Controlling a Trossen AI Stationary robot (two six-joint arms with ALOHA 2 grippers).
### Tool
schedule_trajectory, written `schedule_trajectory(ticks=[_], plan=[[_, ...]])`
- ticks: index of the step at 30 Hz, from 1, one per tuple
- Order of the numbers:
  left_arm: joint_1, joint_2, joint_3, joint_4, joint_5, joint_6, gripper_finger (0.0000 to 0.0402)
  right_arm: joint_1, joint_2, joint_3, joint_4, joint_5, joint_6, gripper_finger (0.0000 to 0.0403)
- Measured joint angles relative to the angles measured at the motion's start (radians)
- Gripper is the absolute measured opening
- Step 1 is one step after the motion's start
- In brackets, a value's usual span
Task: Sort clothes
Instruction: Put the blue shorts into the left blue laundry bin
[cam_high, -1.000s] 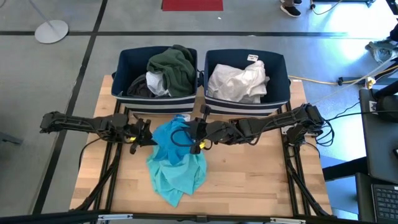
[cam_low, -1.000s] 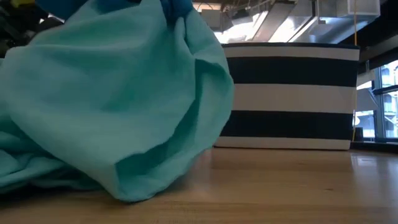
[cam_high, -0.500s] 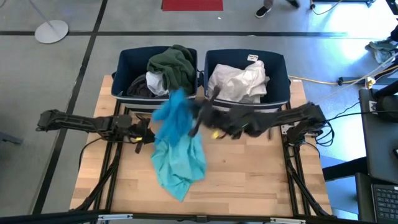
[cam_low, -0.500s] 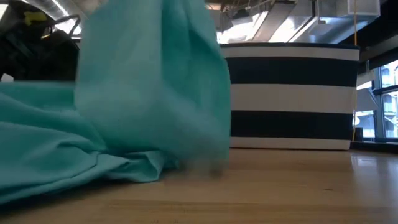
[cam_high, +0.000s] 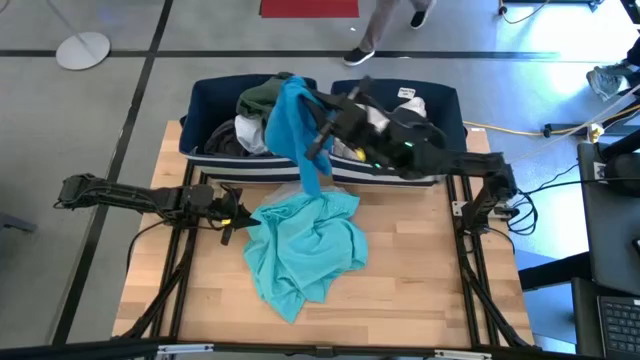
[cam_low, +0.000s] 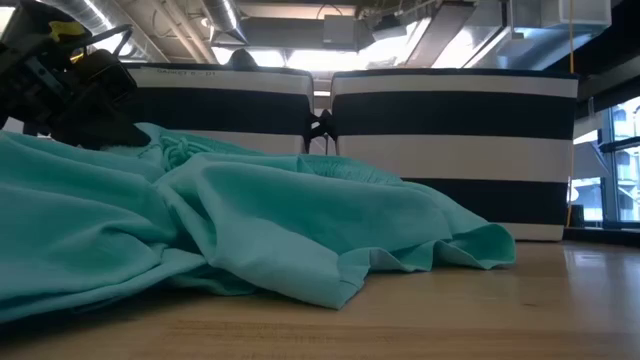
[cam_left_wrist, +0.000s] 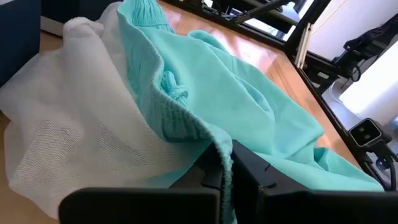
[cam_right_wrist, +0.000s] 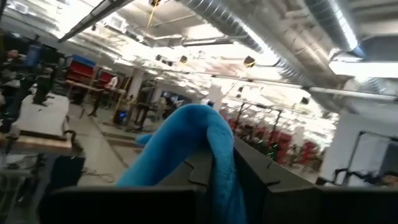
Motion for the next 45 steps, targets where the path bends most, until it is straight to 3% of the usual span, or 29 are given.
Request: schedule_trajectory(ticks=[9,16,22,29,37,40,45], plan=[[0.0,0.0,0.0,0.014,0.0,-0.044,0.0017,-0.215,0.138,-0.001,0.018,-0.209,0.114,0.0044],[0.0,0.0,0.0,0.018,0.0,-0.035,0.0025,-0.32,0.262,-0.001,0.008,-0.233,0.186,0.0044],[0.0,0.0,0.0,0.051,0.0,-0.007,0.0029,-0.353,0.363,-0.001,-0.167,-0.353,0.319,0.0044],[-0.001,0.001,0.0,0.052,0.0,-0.002,0.0029,-0.356,0.413,-0.001,-0.43,-0.361,0.365,0.0044],[-0.001,0.001,0.0,0.05,0.0,0.014,0.0029,-0.349,0.412,0.001,-0.405,-0.361,0.45,0.0045],[-0.001,0.001,0.0,0.044,0.0,0.013,0.0029,-0.349,0.412,0.001,-0.398,-0.361,0.458,0.0061],[-0.001,0.001,0.0,0.026,0.0,0.008,0.0029,-0.348,0.412,0.037,-0.442,-0.363,0.456,0.0131]])
